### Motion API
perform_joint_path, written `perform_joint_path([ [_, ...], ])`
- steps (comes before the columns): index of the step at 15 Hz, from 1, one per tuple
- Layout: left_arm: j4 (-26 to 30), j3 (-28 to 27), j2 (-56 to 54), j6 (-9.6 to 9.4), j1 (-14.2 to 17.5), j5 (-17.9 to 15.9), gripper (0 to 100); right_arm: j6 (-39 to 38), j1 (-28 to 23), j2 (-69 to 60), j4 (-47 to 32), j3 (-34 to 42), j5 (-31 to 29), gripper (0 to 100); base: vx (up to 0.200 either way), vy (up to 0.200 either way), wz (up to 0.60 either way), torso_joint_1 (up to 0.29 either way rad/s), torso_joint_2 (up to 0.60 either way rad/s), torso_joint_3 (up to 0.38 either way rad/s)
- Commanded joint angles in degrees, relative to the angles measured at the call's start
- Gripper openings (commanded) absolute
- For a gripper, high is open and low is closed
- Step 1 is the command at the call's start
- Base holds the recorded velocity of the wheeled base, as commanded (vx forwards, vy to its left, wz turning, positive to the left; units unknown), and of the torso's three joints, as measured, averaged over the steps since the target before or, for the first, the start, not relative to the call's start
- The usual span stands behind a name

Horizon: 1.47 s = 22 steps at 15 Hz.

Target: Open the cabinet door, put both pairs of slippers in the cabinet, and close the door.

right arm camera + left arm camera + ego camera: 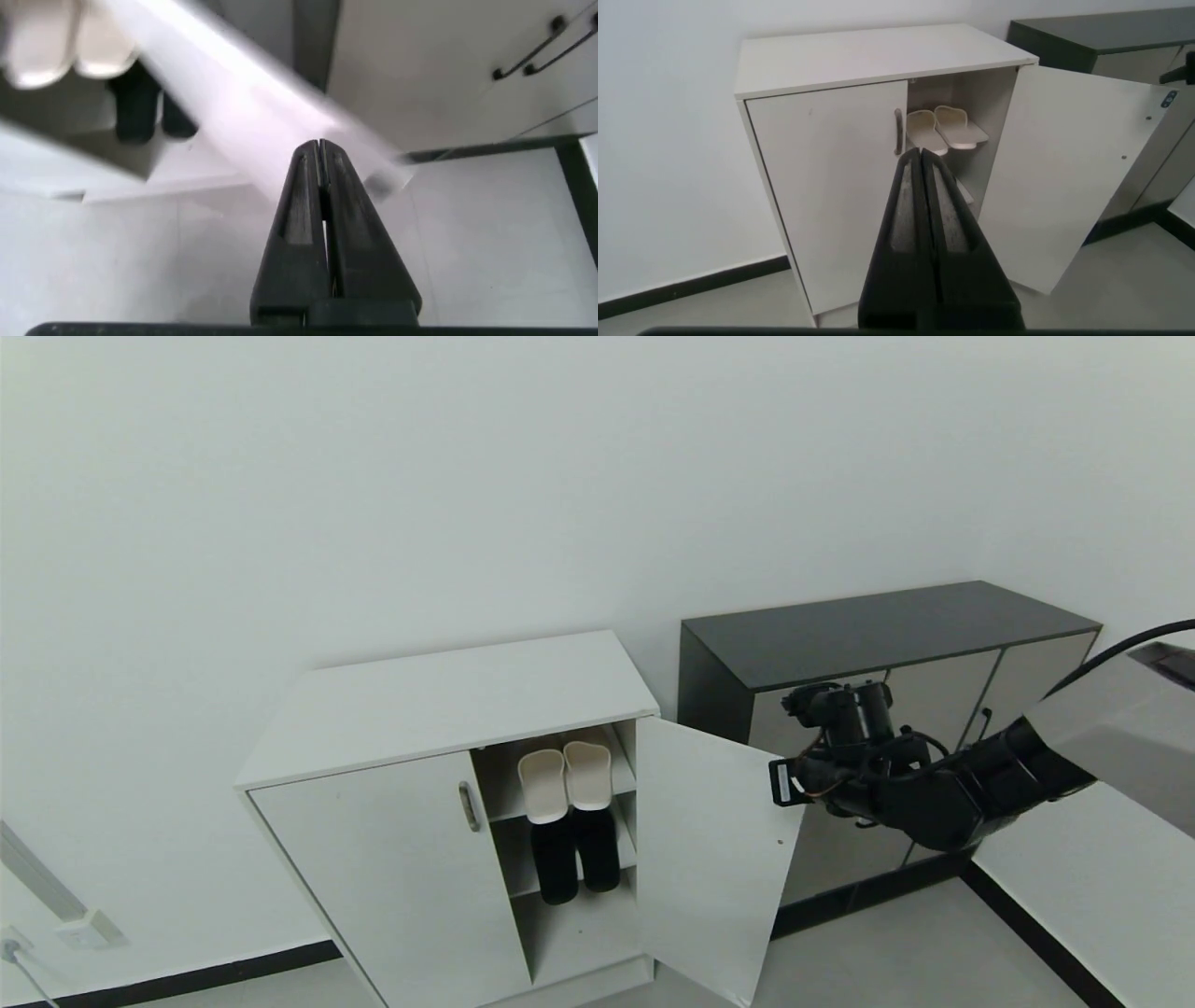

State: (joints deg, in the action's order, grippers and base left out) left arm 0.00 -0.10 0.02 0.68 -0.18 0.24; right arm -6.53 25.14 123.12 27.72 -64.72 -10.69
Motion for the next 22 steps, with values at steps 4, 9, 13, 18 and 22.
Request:
perform_joint_path([
  [4,0.00,0.01,0.06,0.02,0.01,0.02,0,0.29,1.93,-2.63,1.55,-0.41,-0.47,0,0.000,0.000,0.00,0.000,0.00,0.000],
  [9,-0.09,0.01,0.06,0.02,0.01,0.02,0,0.29,-3.16,7.74,1.19,-12.10,-0.56,0,0.000,0.000,0.00,0.000,0.00,0.000],
  [13,0.00,0.01,-0.02,0.02,0.01,0.02,0,0.29,-5.27,12.67,-2.94,-19.22,-0.56,0,0.000,0.000,0.00,0.000,0.00,0.000],
  [18,-0.09,0.10,-0.02,0.02,0.01,0.02,0,0.29,-5.10,13.54,-4.61,-19.39,-0.56,0,0.000,0.000,0.00,0.000,0.00,0.000],
  [22,0.00,0.01,0.06,0.02,0.01,0.02,0,0.12,-1.58,8.80,-4.78,-12.80,-0.56,0,0.000,0.000,0.00,0.000,0.00,0.000],
])
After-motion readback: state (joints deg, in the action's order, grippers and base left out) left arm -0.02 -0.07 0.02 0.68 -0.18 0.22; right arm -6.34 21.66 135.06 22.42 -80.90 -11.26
